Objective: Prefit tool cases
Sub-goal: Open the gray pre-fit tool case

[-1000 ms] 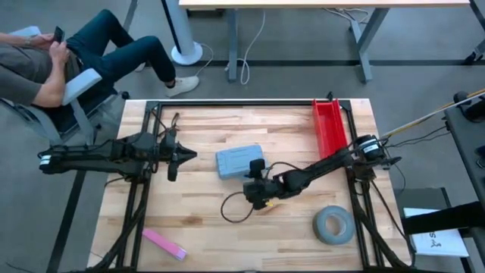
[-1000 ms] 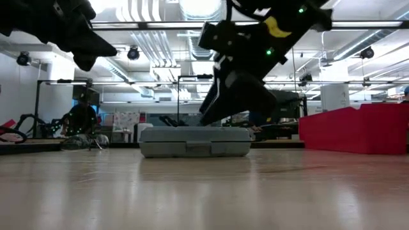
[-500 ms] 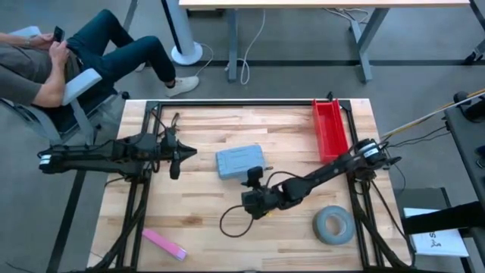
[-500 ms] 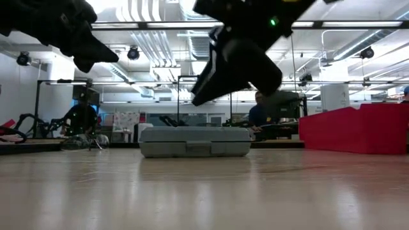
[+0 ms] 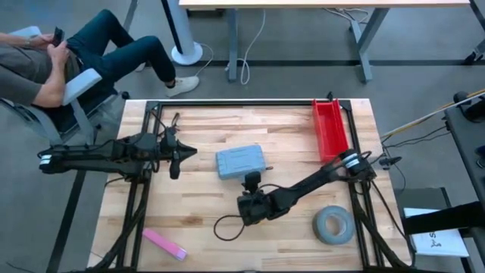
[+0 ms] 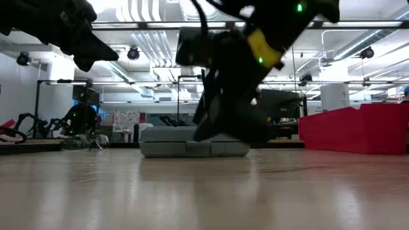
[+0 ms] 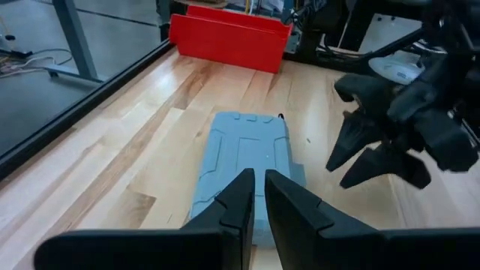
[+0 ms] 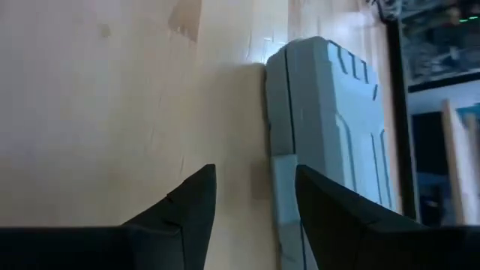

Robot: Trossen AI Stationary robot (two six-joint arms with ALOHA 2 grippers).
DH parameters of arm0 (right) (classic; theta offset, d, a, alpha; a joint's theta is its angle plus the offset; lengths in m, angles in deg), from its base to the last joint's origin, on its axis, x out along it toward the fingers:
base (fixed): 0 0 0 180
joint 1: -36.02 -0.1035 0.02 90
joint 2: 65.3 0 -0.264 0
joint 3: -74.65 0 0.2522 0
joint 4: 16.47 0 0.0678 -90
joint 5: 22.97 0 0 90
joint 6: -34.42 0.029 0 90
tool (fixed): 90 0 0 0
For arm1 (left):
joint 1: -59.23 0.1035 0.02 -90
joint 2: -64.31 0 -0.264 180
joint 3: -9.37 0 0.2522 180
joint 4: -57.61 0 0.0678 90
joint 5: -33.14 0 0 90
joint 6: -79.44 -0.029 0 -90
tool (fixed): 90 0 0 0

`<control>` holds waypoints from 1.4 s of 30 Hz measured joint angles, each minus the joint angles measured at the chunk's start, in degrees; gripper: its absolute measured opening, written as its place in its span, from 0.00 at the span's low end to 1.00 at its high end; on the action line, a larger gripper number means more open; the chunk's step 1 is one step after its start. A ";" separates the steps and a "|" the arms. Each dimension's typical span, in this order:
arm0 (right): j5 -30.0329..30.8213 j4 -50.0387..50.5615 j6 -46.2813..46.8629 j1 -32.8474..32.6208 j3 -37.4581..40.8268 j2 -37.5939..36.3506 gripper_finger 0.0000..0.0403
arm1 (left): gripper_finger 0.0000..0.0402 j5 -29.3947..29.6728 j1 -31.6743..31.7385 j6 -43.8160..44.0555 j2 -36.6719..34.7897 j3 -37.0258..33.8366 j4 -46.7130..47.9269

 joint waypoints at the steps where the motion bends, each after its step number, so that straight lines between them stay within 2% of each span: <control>1: 1.12 -0.11 -0.26 -0.12 -0.36 0.84 0.39 | 0.10 0.02 0.00 0.04 -0.02 0.00 0.04; 5: 5.53 -0.07 0.38 -0.27 -1.26 2.69 0.37 | 0.10 0.02 0.00 0.09 0.00 0.00 0.02; 11: 5.66 -0.32 3.36 0.13 -1.26 2.98 0.34 | 0.10 0.02 0.00 -0.21 0.00 0.00 0.00; 22: 5.44 -0.50 2.56 1.04 -1.26 3.89 0.29 | 0.10 0.02 0.00 -1.22 0.00 0.00 0.09; 36: 4.75 -0.18 -0.05 4.14 -0.89 3.63 0.34 | 0.10 0.02 0.00 -2.10 0.72 0.00 0.31; 42: 4.89 0.01 -0.83 5.41 -0.76 3.57 0.33 | 0.10 0.04 0.00 -2.10 1.74 0.00 0.35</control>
